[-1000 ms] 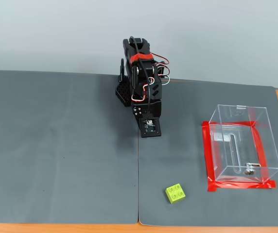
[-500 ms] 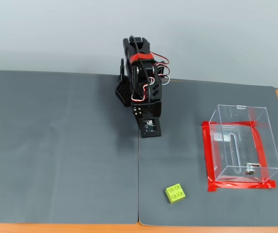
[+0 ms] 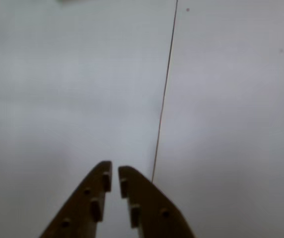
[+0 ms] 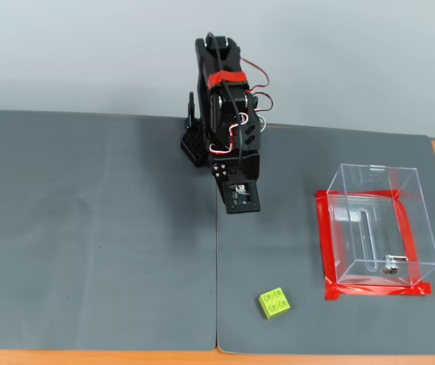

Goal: Pick the green lego block and place it into the transparent box

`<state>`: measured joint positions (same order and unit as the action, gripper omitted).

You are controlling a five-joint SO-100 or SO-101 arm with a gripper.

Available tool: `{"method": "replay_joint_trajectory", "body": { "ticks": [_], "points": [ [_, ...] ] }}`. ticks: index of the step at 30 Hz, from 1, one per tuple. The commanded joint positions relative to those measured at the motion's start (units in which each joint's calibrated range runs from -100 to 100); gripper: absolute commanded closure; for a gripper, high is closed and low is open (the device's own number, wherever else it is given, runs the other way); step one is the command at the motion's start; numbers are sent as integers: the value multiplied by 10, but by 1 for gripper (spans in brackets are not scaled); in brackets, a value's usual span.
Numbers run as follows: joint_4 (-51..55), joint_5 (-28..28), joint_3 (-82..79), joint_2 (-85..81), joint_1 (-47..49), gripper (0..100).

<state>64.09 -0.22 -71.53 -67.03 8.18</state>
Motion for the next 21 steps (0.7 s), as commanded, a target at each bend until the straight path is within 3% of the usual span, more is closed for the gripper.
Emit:
{"method": "replay_joint_trajectory", "body": {
  "ticks": [1,21],
  "points": [
    [-9,2,108,85,4,98],
    [-25,-2,443,466,20,98]
  ]
}}
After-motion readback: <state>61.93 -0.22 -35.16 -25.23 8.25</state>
